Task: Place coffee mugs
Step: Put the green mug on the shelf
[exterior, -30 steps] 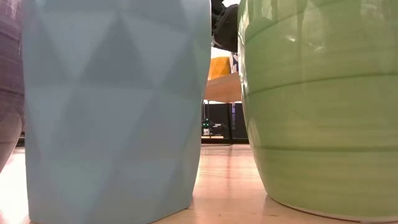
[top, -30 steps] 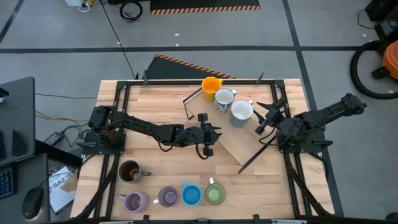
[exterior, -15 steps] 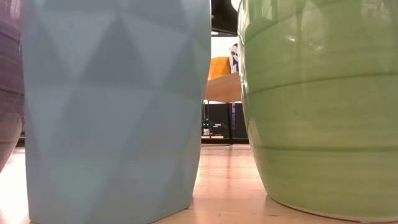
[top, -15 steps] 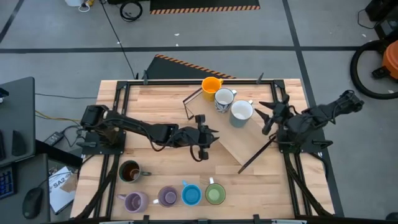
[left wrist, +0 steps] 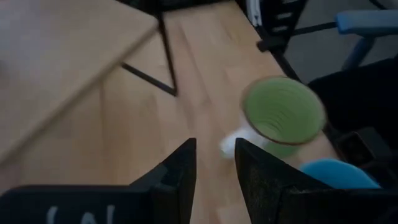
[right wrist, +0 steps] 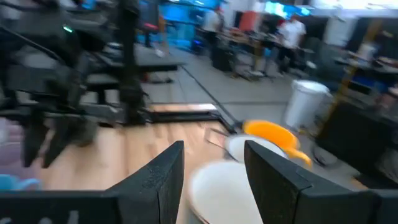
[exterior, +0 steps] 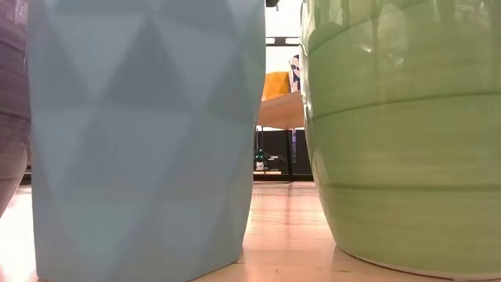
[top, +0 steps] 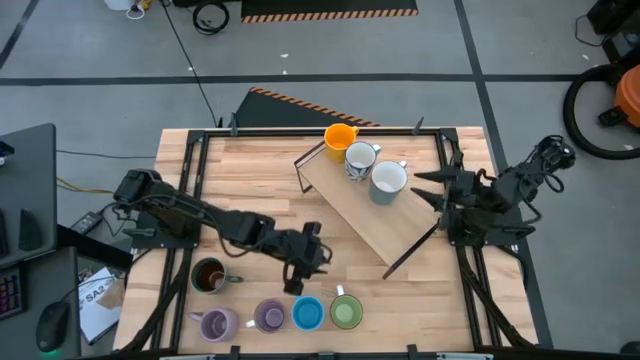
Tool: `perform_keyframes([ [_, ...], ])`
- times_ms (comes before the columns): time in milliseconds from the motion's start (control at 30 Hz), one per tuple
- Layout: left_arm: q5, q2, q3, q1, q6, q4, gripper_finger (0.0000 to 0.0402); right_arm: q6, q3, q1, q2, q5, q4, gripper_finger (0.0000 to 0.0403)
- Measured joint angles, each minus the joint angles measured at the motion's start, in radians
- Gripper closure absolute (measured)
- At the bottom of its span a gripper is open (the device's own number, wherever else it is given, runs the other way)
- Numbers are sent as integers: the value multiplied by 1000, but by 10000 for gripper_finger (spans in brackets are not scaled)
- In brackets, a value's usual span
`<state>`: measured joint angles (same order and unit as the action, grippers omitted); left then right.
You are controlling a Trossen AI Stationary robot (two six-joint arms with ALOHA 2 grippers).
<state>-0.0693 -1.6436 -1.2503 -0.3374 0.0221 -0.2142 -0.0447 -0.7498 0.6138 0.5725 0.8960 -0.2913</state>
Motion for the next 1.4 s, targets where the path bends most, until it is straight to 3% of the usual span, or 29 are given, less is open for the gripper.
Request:
perform_keyframes([
  [133,-14,2,-9,-20,75,-58,285,-62,0,49,63,-94,94,229],
  [367,-12,6,-81,-27,155,-182,285,-88,-3,104,247,-99,182,229],
  [733,-11,5,-94,-33,204,-221,285,44,-161,125,500,-161,148,229],
  [1100,-11,14,-94,-34,281,-234,285,228,-298,125,711,-304,11,229],
  [1400,-5,151,-94,-42,282,-261,285,361,-471,156,948,-377,-171,229],
])
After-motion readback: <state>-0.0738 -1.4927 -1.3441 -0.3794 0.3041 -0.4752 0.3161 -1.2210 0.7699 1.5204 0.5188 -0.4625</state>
